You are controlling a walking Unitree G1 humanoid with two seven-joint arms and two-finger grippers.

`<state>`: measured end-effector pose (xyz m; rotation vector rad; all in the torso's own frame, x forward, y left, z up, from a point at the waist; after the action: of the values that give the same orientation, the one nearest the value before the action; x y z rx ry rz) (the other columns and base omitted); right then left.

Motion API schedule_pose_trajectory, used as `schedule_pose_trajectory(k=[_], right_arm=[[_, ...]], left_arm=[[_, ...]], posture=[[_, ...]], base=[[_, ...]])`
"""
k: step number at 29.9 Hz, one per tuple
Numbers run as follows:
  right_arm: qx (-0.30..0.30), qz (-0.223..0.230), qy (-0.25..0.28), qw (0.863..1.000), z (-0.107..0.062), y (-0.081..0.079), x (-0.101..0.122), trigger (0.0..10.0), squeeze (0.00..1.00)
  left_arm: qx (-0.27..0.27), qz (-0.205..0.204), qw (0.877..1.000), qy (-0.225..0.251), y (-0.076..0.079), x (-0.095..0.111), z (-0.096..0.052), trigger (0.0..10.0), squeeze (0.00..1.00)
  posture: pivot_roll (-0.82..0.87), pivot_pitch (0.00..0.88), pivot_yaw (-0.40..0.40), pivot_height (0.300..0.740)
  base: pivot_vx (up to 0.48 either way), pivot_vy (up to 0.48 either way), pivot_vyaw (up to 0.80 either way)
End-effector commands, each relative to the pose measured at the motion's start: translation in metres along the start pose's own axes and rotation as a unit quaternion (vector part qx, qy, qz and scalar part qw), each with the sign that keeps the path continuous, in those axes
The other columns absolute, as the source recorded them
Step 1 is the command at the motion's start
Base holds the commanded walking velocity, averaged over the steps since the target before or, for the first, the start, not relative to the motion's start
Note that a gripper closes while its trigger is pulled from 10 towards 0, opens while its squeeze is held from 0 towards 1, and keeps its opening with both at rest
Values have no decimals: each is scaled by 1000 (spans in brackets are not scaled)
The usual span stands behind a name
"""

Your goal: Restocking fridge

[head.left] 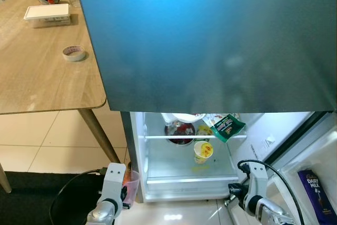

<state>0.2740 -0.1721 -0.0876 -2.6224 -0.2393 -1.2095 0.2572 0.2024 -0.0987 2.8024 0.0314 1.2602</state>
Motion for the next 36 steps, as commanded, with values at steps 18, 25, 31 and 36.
schedule_pose_trajectory(k=[18,25,31,36], right_arm=[[122,-13,70,990,2,-23,40,10000,0],[168,-17,73,983,-2,-27,46,10000,0],[184,-21,75,980,-4,-27,50,10000,0],[205,-24,78,975,-6,-29,54,10000,0]], left_arm=[[-37,-11,987,158,-1,47,-13,10000,0],[7,-134,967,219,-29,53,-26,10000,0],[-67,-162,955,240,-16,50,-37,10000,0],[-223,-171,925,255,8,50,-62,10000,0]], posture=[[108,19,-73,740],[130,28,-88,740],[137,33,-86,740],[144,36,-83,740]], base=[[0,0,0],[0,0,0],[0,0,0],[0,0,0]])
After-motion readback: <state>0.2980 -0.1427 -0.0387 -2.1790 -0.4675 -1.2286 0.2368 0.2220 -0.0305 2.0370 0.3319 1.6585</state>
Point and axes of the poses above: a point about 5 cm out from each wrist's last joint towards the gripper, its own z axis pointing out of the wrist towards the gripper, its own x axis along the axis of the wrist's last joint, y = z × x, the point moved 6 cm from there along z, pointing out of the wrist towards the gripper, and after that the axes turned 11 degrees about -z, right-handed, at the moved point
